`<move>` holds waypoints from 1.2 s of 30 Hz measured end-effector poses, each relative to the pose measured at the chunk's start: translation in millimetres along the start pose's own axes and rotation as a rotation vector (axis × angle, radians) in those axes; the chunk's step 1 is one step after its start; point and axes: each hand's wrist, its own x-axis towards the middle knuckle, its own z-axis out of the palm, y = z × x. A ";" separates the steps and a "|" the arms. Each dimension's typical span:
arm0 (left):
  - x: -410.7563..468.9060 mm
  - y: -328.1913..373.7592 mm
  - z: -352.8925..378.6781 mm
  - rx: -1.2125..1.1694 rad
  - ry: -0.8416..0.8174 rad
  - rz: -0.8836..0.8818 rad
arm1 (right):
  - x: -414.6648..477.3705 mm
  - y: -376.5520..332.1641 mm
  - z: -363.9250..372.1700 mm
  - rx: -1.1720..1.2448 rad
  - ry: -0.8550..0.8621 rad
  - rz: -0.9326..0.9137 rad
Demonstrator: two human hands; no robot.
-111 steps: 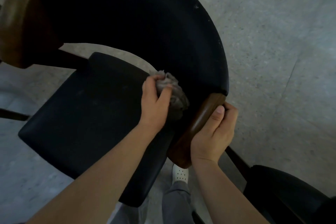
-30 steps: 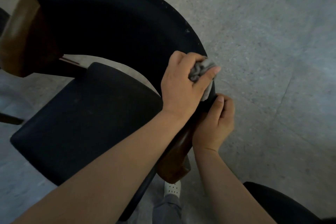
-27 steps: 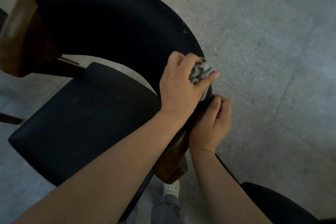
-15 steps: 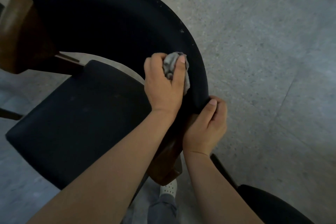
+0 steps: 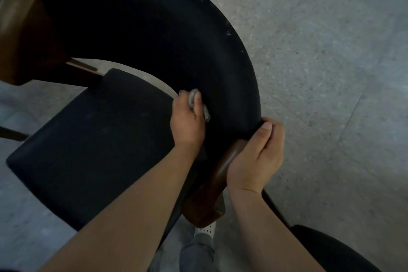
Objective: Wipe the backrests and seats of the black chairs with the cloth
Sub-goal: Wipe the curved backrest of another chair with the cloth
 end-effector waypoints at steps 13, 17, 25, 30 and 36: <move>-9.5 76.7 -37.5 -0.104 -0.038 0.382 | -0.3 -4.5 -2.7 -0.052 -0.024 0.004; -2.9 107.7 -25.4 0.118 -0.022 0.518 | 0.4 -5.6 -2.4 -0.058 -0.018 0.019; 0.4 101.9 -17.5 0.336 0.038 0.621 | 0.3 -5.5 -1.0 -0.075 -0.015 0.039; 11.7 102.5 -14.7 0.273 0.141 0.496 | -0.2 -5.4 -1.5 -0.105 0.000 0.028; 17.6 90.0 -19.6 0.091 0.139 0.301 | -0.6 -6.9 -2.0 -0.121 0.006 0.006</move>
